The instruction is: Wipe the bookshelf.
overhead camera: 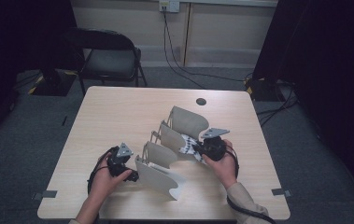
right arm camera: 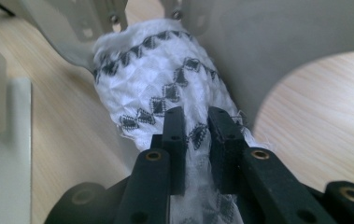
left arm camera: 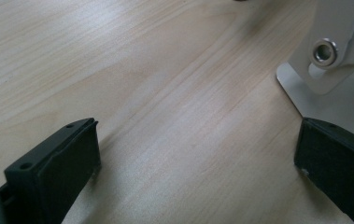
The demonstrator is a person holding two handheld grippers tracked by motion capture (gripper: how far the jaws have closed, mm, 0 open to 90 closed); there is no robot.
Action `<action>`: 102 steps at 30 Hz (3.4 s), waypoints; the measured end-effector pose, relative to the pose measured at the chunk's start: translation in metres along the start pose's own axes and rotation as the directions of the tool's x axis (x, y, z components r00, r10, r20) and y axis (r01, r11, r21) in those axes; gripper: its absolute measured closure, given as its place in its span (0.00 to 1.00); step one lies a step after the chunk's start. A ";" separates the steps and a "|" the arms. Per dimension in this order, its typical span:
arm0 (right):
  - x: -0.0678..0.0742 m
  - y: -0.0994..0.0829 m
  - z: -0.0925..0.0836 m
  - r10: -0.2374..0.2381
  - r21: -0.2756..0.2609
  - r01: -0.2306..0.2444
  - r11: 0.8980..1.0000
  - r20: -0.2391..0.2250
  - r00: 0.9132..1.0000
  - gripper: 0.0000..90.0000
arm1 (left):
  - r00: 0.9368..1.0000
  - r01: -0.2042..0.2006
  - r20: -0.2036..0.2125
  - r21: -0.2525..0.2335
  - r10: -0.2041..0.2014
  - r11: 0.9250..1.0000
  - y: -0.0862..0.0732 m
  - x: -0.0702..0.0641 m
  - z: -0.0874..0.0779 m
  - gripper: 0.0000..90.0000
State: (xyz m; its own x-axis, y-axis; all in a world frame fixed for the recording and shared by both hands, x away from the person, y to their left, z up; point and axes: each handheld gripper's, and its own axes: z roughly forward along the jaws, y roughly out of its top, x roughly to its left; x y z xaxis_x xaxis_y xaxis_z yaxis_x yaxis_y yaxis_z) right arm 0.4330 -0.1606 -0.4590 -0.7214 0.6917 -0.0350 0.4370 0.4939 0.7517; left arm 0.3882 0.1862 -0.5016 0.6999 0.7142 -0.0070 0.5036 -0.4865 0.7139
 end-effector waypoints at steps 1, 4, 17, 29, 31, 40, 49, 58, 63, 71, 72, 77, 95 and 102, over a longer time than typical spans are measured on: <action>0.002 0.000 0.005 -0.011 0.005 0.011 1.000 -0.004 1.000 0.82 | 1.000 -0.003 0.001 0.000 0.003 1.000 0.000 0.000 0.000 0.00; 0.002 -0.003 0.016 -0.020 0.012 0.020 1.000 -0.034 0.999 0.69 | 1.000 -0.004 0.001 0.000 0.004 1.000 0.000 0.000 0.000 0.00; -0.019 -0.029 -0.020 -0.019 0.023 0.020 1.000 -0.049 0.999 0.46 | 1.000 -0.004 0.001 0.000 0.004 1.000 0.000 0.000 0.000 0.00; -0.009 -0.027 0.005 -0.060 0.064 0.064 0.996 -0.056 0.997 0.73 | 1.000 -0.004 0.001 0.000 0.004 1.000 0.000 0.000 0.000 0.00; -0.005 -0.023 0.007 -0.073 0.065 0.076 0.995 -0.053 0.996 0.77 | 1.000 -0.004 0.001 0.000 0.004 1.000 0.000 0.000 0.000 0.00; -0.005 -0.022 0.015 -0.069 0.062 0.072 0.995 -0.061 0.996 0.86 | 1.000 -0.004 0.001 0.000 0.004 1.000 0.000 0.000 0.000 0.00; -0.013 -0.032 0.003 -0.047 0.074 0.050 0.996 -0.033 0.998 0.81 | 1.000 -0.004 0.001 0.000 0.004 1.000 0.000 0.000 0.000 0.00; -0.012 -0.031 -0.009 -0.014 0.016 0.015 1.000 -0.017 1.000 0.49 | 1.000 -0.003 0.001 0.001 0.003 1.000 0.000 0.000 0.000 0.00; -0.007 -0.032 0.004 -0.052 0.051 0.053 0.997 -0.026 0.998 0.48 | 1.000 -0.004 0.001 0.001 0.004 1.000 0.000 0.000 0.000 0.00; -0.002 -0.022 0.014 -0.059 0.067 0.063 0.996 -0.058 0.997 0.63 | 1.000 -0.003 0.001 0.000 0.003 1.000 0.000 0.000 0.000 0.00; -0.001 -0.021 0.014 -0.065 0.070 0.069 0.995 -0.058 0.996 0.65 | 1.000 -0.004 0.001 0.000 0.004 1.000 0.000 0.000 0.000 0.00; -0.001 -0.022 0.015 -0.066 0.068 0.071 0.995 -0.066 0.996 0.74 | 1.000 -0.003 0.001 0.000 0.003 1.000 0.000 0.000 0.000 0.00; -0.002 -0.021 0.018 -0.018 0.051 0.023 0.998 -0.102 0.995 0.84 | 1.000 -0.004 0.001 0.001 0.004 1.000 0.000 0.000 0.000 0.00; 0.003 -0.014 0.023 -0.028 0.066 0.035 0.997 -0.104 0.994 0.84 | 1.000 -0.003 0.001 0.000 0.003 1.000 0.000 0.000 0.000 0.00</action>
State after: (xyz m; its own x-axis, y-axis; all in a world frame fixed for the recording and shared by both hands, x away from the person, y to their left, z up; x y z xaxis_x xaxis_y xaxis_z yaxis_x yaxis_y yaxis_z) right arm 0.4369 -0.1535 -0.4845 -0.7851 0.6192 0.0123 0.4459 0.5514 0.7051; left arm 0.3885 0.1863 -0.5016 0.7020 0.7122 -0.0052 0.5013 -0.4889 0.7139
